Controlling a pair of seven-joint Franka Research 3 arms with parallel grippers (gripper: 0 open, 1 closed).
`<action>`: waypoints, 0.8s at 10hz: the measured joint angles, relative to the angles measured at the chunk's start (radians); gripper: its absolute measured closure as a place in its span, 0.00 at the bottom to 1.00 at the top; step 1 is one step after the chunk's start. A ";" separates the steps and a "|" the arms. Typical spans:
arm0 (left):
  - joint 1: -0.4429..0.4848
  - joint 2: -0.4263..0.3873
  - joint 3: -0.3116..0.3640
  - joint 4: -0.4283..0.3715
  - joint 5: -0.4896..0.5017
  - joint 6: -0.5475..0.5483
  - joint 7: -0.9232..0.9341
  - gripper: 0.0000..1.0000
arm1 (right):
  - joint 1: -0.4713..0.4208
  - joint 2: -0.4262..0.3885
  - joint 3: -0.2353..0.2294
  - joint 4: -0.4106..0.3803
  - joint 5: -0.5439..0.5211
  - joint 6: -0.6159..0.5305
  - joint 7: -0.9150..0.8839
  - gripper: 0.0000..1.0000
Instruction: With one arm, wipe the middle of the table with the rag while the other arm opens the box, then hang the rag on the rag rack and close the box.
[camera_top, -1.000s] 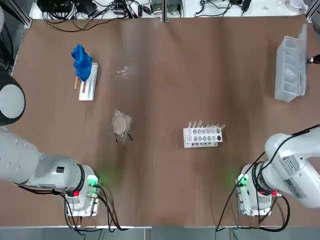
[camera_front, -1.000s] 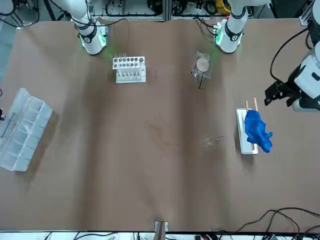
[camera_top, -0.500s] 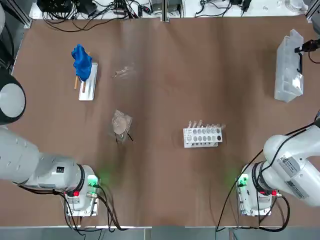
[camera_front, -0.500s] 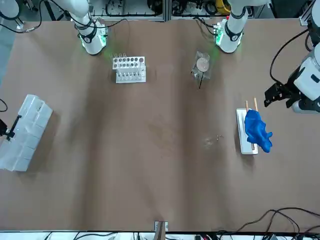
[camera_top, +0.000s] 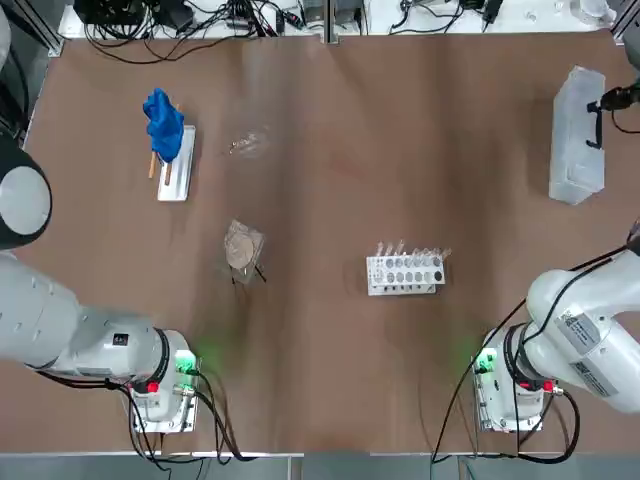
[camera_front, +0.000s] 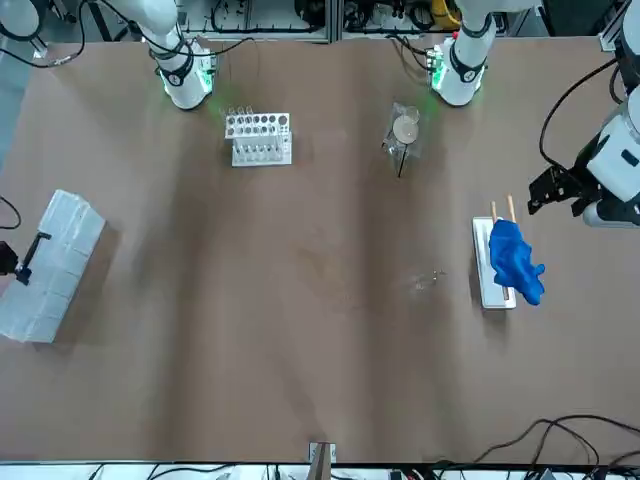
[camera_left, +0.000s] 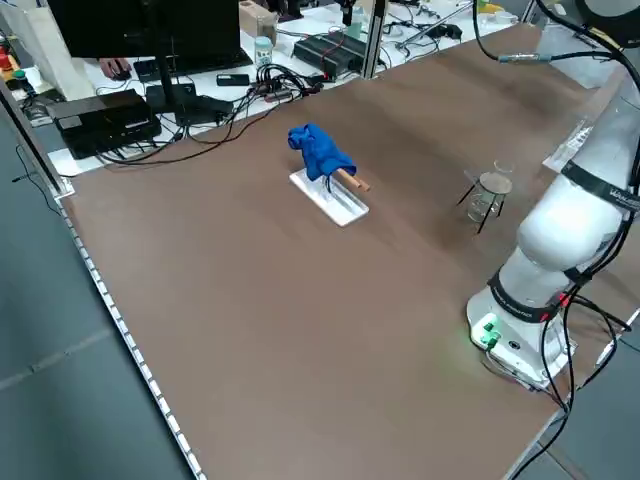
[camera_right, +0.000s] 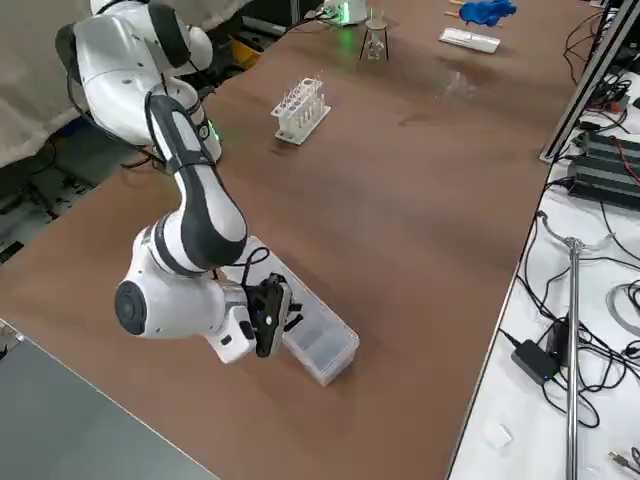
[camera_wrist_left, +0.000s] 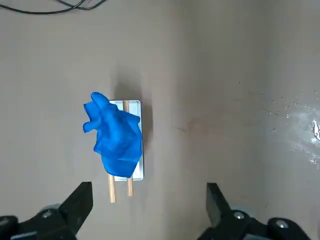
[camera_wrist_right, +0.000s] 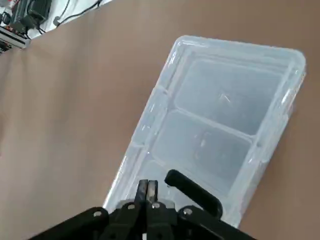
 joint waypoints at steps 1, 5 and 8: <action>0.000 0.000 0.000 0.000 0.000 0.000 0.000 0.00 | 0.002 -0.002 0.000 0.001 -0.002 0.001 0.009 0.99; -0.010 0.001 -0.002 0.002 0.000 0.002 0.000 0.00 | 0.094 -0.147 0.011 0.058 -0.157 -0.090 0.314 0.99; -0.009 0.001 -0.002 0.006 0.000 0.002 0.000 0.00 | 0.274 -0.346 0.014 0.060 -0.368 -0.152 0.596 0.88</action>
